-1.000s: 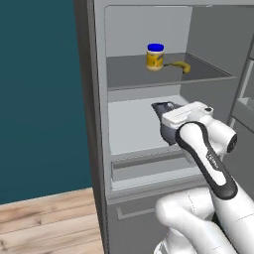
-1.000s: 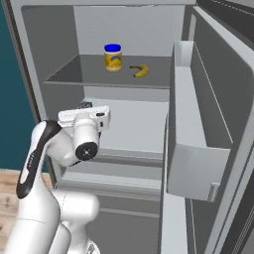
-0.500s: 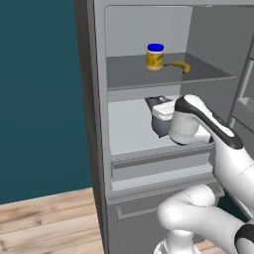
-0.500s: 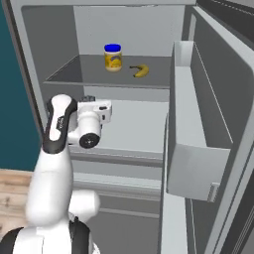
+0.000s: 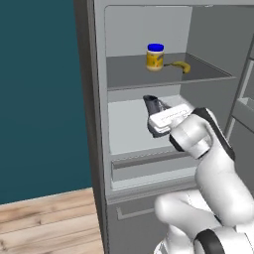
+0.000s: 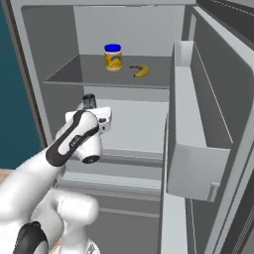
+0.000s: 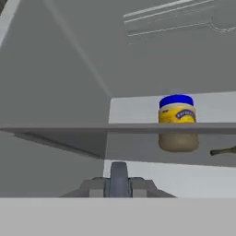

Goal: Move the mayonnaise and banana from the second highest shelf to the top shelf to make space. Then, place the pitcher from the counter on the cleared second highest shelf.

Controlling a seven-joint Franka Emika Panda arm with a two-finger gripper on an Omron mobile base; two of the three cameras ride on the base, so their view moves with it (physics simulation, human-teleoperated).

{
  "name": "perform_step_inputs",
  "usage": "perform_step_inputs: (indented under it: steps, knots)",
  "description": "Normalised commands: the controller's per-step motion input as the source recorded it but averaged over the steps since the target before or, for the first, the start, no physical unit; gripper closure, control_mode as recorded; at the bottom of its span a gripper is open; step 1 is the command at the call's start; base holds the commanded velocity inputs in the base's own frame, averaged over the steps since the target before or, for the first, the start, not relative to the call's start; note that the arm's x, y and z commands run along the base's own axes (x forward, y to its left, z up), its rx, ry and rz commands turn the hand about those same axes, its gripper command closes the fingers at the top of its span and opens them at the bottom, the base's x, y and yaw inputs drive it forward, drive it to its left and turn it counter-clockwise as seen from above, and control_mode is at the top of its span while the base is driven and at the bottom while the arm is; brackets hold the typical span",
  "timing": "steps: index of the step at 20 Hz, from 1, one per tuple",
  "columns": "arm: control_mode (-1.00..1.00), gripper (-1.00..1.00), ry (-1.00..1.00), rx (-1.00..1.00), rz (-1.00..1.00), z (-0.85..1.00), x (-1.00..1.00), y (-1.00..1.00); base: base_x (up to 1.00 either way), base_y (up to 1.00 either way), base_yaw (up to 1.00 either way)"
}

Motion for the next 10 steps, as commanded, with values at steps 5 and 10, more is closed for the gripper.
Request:
perform_step_inputs:
  steps: [5, 10]
  knots:
    - [-1.0, 1.0, -0.47, 0.05, 0.02, -0.15, 0.02, 0.0, 0.0, 0.0, 0.0]
    - [-1.0, 1.0, -0.23, 0.05, 0.01, -0.09, 0.13, 0.0, 0.0, 0.0, 0.0]
